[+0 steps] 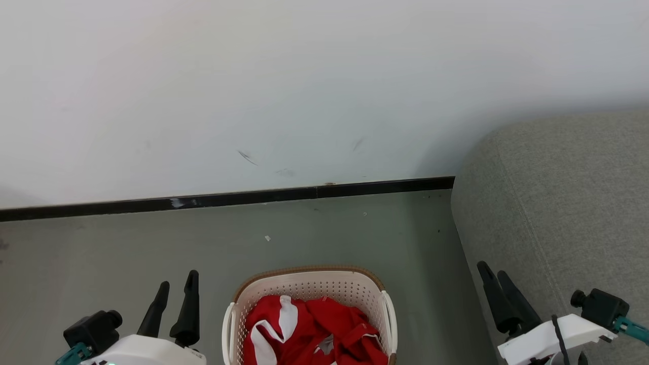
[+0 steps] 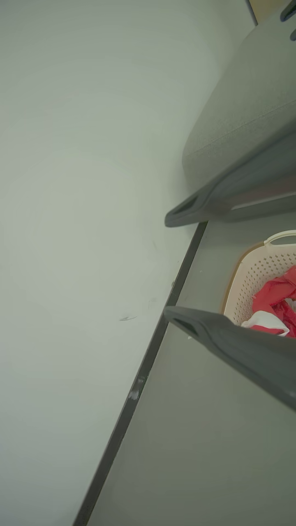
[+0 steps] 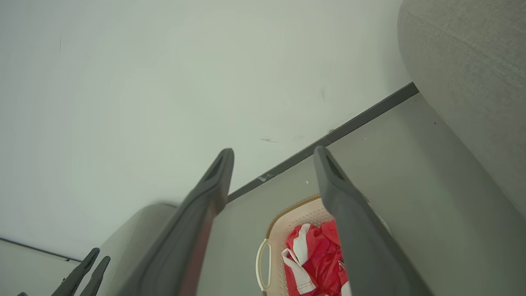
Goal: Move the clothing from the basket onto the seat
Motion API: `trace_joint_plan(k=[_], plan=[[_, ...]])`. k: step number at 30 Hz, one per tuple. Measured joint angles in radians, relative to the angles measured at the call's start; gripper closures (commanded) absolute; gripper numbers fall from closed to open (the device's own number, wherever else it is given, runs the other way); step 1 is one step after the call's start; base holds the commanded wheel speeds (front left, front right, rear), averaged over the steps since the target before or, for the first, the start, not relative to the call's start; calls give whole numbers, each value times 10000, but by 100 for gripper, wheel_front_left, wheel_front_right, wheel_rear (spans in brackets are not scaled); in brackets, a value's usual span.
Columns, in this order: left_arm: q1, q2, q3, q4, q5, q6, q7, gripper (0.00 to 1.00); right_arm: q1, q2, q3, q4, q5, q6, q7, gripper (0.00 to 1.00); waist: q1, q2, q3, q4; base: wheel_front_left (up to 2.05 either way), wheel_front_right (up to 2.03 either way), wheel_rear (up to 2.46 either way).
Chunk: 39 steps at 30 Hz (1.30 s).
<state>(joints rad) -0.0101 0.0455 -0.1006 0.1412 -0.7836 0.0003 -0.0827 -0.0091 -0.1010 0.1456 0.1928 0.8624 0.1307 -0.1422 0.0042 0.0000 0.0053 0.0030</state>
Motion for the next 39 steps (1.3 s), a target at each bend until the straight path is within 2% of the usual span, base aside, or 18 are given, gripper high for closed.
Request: trace_joint_plan(k=[12, 39], plan=[[41, 4, -211, -171, 1732, 581, -385, 0, 12, 132, -19, -199, -2220, 0, -242, 0, -29, 0, 19, 6, 0, 0, 0], [462, 23, -817, -803, 5405, 1482, -1310, 0, 111, 426, 56, -708, -6824, 0, -838, 0, -36, 0, -46, 46, 0, 0, 0]])
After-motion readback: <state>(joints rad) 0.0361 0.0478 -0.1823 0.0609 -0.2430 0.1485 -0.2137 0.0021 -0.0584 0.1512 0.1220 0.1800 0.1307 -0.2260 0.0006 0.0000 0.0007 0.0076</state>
